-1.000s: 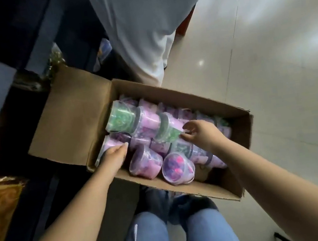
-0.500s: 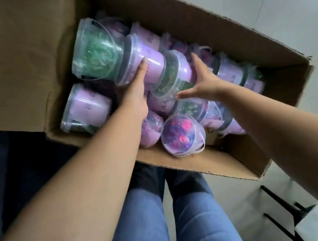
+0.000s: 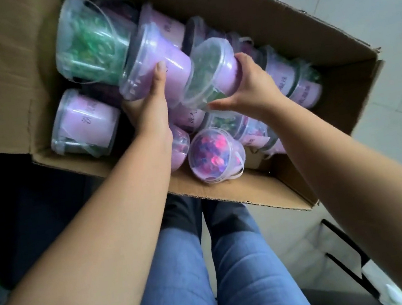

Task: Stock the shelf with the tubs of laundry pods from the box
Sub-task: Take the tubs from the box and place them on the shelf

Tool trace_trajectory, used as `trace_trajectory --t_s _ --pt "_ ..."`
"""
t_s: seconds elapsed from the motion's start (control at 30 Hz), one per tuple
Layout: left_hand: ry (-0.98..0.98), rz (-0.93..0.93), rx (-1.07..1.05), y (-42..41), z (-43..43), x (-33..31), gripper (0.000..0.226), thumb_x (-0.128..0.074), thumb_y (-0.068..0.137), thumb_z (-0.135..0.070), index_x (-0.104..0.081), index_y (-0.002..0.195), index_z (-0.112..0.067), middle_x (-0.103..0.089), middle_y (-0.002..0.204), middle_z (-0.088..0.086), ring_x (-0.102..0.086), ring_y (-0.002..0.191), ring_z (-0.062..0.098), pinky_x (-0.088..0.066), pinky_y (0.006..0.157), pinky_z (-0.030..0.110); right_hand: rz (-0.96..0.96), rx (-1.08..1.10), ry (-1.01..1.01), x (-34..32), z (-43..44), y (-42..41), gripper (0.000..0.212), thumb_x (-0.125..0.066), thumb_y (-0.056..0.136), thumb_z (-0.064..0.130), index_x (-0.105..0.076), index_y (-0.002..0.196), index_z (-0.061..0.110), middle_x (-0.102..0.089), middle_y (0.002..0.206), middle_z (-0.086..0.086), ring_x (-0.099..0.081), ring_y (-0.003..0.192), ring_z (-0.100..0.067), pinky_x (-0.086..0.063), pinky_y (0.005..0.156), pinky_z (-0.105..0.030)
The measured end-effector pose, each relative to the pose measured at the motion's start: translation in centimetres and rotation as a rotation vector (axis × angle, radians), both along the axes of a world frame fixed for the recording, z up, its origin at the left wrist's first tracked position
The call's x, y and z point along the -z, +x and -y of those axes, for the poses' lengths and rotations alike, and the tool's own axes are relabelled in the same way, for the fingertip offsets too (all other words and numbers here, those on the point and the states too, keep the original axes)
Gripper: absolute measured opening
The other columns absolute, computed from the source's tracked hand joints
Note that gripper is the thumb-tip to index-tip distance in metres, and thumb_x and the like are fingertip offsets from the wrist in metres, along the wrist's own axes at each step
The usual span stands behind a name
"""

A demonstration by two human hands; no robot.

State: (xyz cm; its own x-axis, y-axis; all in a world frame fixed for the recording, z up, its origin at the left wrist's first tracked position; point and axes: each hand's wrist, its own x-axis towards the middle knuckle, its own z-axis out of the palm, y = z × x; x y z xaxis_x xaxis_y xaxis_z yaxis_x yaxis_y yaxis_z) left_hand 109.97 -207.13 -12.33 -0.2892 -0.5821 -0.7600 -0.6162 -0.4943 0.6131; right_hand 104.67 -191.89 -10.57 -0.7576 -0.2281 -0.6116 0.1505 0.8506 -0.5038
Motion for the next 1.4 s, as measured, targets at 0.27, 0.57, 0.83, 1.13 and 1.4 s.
trace_trajectory --t_s 0.27,0.57,0.83,1.13,1.4 --pt "0.119 -0.012 -0.026 0.7 1.0 -1.6 0.072 -0.077 0.044 -0.061 -0.057 0.102 -0.022 -0.065 0.113 -0.004 -0.062 0.103 0.012 -0.050 0.094 0.034 0.039 -0.017 -0.056 -0.3 0.1 0.0 0.081 -0.076 0.073 0.030 -0.032 0.137 0.008 -0.037 0.141 -0.008 -0.036 0.129 -0.019 -0.025 0.099 -0.019" --pt "0.277 0.114 0.072 2.1 4.0 -3.0 0.046 -0.071 0.067 -0.054 -0.054 0.098 -0.024 -0.062 0.114 -0.001 -0.060 0.100 0.015 -0.053 0.083 0.033 0.222 -0.265 0.075 2.8 1.5 -3.4 0.117 -0.080 0.063 0.045 -0.005 0.147 0.016 -0.014 0.152 -0.011 -0.016 0.141 -0.026 -0.016 0.115 -0.033" --pt "0.313 0.048 0.072 2.8 5.3 -4.4 0.050 -0.073 0.069 -0.046 -0.054 0.110 -0.025 -0.056 0.125 -0.003 -0.057 0.103 0.018 -0.054 0.083 0.040 0.160 -0.302 0.124 1.7 0.7 -3.1 0.107 -0.077 0.064 0.051 -0.021 0.143 0.008 -0.036 0.145 -0.013 -0.036 0.131 -0.029 -0.031 0.103 -0.030" --pt "0.206 0.040 0.168 3.6 5.3 -4.9 0.055 -0.068 0.078 -0.034 -0.040 0.122 -0.015 -0.058 0.113 -0.004 -0.058 0.099 0.008 -0.054 0.073 0.031 0.285 0.191 0.237 -0.3 -2.7 -1.0 0.075 -0.063 0.069 0.066 -0.054 0.112 0.006 -0.053 0.099 -0.009 -0.055 0.092 -0.027 -0.039 0.066 -0.027" --pt "0.275 -0.035 0.186 3.7 4.3 -5.6 0.086 -0.080 0.058 -0.044 -0.037 0.127 -0.017 -0.058 0.114 -0.003 -0.060 0.098 0.011 -0.053 0.068 0.030 0.414 0.616 -0.112 0.6 -3.4 1.8 0.101 -0.073 0.042 0.075 -0.057 0.113 0.006 -0.059 0.085 -0.003 -0.058 0.076 -0.013 -0.048 0.065 -0.026"
